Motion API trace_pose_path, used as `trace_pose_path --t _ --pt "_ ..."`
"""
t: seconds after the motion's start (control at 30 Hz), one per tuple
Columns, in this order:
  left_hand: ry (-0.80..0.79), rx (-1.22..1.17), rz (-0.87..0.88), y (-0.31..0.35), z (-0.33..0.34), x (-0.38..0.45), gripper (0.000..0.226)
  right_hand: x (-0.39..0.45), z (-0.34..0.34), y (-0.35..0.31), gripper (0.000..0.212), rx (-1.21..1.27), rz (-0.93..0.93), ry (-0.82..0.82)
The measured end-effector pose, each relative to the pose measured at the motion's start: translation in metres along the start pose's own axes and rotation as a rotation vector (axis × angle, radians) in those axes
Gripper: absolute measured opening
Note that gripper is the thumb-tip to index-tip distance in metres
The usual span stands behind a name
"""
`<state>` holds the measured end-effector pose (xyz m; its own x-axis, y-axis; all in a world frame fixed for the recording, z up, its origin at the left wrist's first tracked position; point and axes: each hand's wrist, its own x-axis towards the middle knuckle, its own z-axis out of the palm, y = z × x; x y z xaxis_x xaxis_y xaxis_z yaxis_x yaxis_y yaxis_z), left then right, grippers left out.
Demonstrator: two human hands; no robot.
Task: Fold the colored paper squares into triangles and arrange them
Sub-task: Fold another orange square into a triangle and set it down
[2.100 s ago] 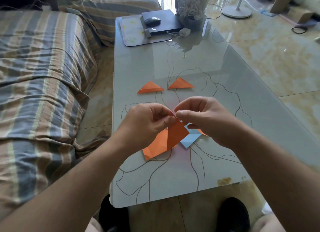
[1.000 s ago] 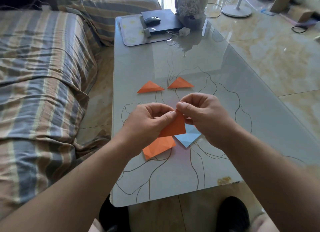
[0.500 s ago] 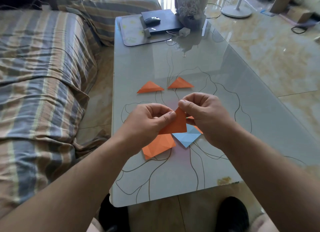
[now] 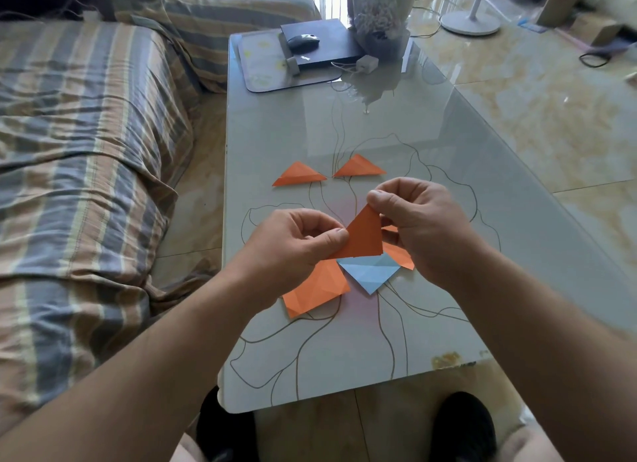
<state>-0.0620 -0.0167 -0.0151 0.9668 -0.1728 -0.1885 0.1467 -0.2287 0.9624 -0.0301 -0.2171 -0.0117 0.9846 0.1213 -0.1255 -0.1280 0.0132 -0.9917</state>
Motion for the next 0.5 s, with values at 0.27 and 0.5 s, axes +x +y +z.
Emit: trace_pose_path --t 0.27,0.5 --pt "0.017 0.078 0.029 -0.0019 -0.0029 -0.0011 0.012 0.0001 -0.0050 -0.0062 0.019 0.049 0.014 0.011" --pt "0.004 0.152 0.019 0.0002 -0.0041 -0.0020 0.013 0.0023 -0.0078 -0.0086 0.019 0.076 0.041 0.044"
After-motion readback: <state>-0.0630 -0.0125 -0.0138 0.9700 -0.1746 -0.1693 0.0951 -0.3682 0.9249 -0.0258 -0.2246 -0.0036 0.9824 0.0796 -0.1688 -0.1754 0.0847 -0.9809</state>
